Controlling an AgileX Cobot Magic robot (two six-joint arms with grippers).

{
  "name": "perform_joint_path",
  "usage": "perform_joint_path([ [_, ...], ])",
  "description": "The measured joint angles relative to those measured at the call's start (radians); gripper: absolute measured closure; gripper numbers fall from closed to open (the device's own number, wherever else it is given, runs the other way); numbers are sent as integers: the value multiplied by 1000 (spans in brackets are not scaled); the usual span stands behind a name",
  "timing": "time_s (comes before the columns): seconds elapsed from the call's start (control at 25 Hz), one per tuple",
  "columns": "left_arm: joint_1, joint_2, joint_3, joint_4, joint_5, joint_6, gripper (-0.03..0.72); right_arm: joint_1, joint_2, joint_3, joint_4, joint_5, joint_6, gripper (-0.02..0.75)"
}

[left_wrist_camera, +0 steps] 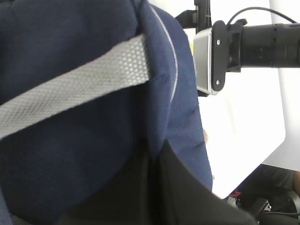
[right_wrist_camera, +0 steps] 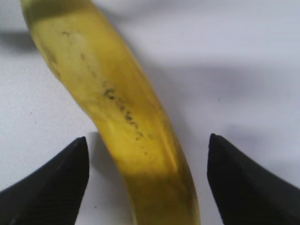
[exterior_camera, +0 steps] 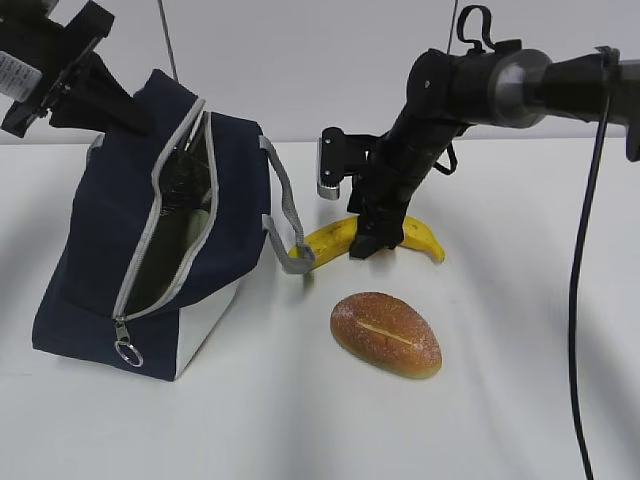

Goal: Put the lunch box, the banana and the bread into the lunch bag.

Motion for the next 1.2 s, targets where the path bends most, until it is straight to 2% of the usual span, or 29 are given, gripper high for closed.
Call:
perform_joint_path([
  [0.52, 0, 0, 0, -1, -1, 0, 690, 0, 6, 0, 27, 0, -2, 219],
  [0.6, 0, 0, 0, -1, -1, 0, 690, 0, 6, 0, 29, 0, -2, 273],
  [0.76, 0, 0, 0, -1, -1, 0, 690, 0, 6, 0, 30, 15, -2, 437],
  [1.2, 0, 0, 0, -1, -1, 0, 690, -5, 6, -8, 31, 45, -1, 447],
])
